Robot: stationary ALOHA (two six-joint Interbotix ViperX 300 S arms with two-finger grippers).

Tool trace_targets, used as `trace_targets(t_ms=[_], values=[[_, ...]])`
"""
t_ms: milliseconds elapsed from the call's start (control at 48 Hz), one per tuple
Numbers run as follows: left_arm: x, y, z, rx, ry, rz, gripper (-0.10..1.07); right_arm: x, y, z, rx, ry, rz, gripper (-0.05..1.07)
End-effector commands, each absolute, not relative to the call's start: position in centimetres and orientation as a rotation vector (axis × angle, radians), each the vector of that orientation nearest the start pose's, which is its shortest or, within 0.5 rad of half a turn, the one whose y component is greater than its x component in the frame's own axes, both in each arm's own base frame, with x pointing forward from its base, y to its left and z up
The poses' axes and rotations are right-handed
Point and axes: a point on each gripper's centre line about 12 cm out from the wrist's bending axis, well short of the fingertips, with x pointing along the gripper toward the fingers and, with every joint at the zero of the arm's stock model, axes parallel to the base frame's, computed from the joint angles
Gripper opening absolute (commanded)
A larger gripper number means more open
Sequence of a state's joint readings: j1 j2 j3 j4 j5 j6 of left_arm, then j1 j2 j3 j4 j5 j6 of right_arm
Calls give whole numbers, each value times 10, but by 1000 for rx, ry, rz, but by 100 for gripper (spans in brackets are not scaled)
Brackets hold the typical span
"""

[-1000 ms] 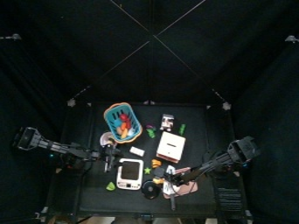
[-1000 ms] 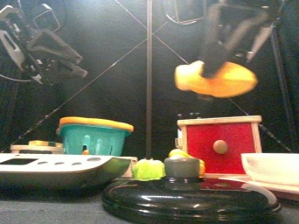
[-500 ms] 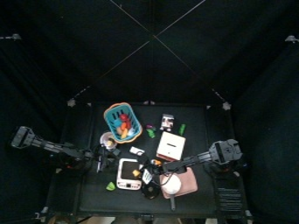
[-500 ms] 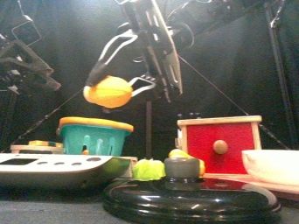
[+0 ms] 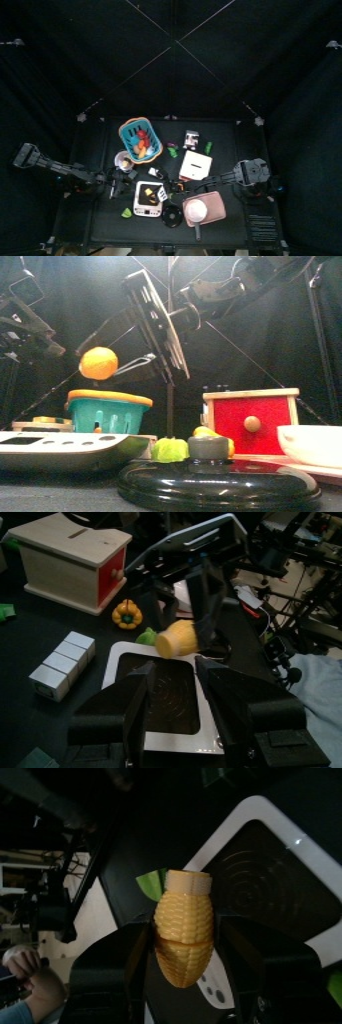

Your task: Place corn on stove

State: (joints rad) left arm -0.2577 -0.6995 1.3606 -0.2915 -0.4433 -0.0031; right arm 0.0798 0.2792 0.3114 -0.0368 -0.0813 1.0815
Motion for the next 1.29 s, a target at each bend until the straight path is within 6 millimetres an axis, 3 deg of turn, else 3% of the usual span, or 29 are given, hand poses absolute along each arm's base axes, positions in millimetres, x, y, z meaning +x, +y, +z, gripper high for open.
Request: trace_targets(t_ms=[0, 146, 417, 562, 812, 1000, 1271], values=[[203, -39, 188, -229, 233, -104, 78, 485, 29, 202, 1020, 468, -201, 61], [203, -39, 188, -229, 233, -104, 78, 481, 26, 196, 1001, 585, -279, 61], [203, -38, 188, -242, 234, -96, 78, 488, 19, 232, 901, 706, -376, 61], [202, -38, 187, -244, 237, -94, 78, 492, 12, 240, 816, 767, -469, 61], [197, -36, 178, -240, 260, -90, 78, 507, 17, 214, 907, 677, -552, 70], [194, -36, 174, -231, 273, -89, 78, 508, 28, 207, 974, 613, -587, 77], [195, -28, 174, -196, 283, -69, 78, 515, 52, 187, 1066, 556, -638, 78]])
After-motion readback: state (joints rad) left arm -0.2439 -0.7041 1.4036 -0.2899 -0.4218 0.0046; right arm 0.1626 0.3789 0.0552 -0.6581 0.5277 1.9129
